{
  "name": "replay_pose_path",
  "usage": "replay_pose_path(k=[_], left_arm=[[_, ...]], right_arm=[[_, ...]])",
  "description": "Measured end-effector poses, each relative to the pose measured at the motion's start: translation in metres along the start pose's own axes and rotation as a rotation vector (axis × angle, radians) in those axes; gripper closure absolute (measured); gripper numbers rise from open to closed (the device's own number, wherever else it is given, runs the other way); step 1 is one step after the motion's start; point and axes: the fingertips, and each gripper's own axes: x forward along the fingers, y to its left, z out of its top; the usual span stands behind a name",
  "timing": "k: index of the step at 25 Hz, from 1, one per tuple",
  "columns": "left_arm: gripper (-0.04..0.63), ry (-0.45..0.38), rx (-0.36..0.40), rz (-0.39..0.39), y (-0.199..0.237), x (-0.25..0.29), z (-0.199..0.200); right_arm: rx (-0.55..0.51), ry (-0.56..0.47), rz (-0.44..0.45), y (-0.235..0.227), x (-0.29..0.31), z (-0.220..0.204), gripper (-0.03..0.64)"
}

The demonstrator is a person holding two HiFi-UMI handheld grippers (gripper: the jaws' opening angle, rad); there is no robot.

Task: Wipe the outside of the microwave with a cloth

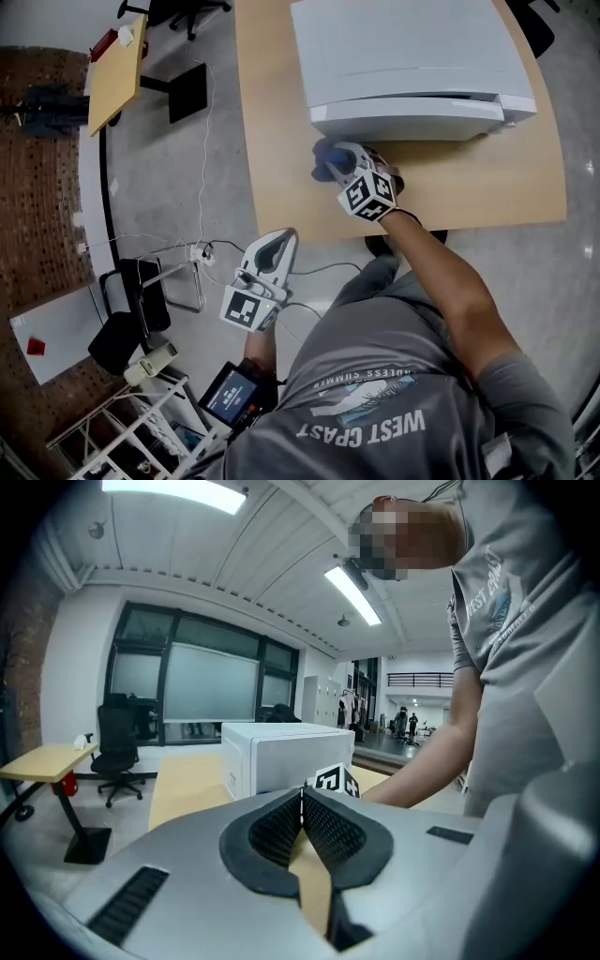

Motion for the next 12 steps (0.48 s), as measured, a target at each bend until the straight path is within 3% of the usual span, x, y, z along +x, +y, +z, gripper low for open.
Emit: replay_pose_path(k=[3,6,9,12], left_arm=[[0.572,-0.004,-0.009,0.014,0.004,-0.002,-0.003],[0.572,-0.021,-0.021,-0.001,0.004,0.005,-0.002],[0.572,-0.038,-0.028,-0.032,0.0,0.017,0.002],[0.572,-0.049,-0.025,-0.066,-0.005,0.03,0.007]], right_arm=[[0.036,0.08,-0.022,-0.024,-0.01,-0.041,0.531],[0.037,0.153,-0.122,-0.072,-0.07,-0.088,0.534],[0.091,0.237,-0.298,-0.133,-0.156,-0.135,0.534],[0.246,0.257,-0.536,-0.188,-0.24,-0.163,0.534]])
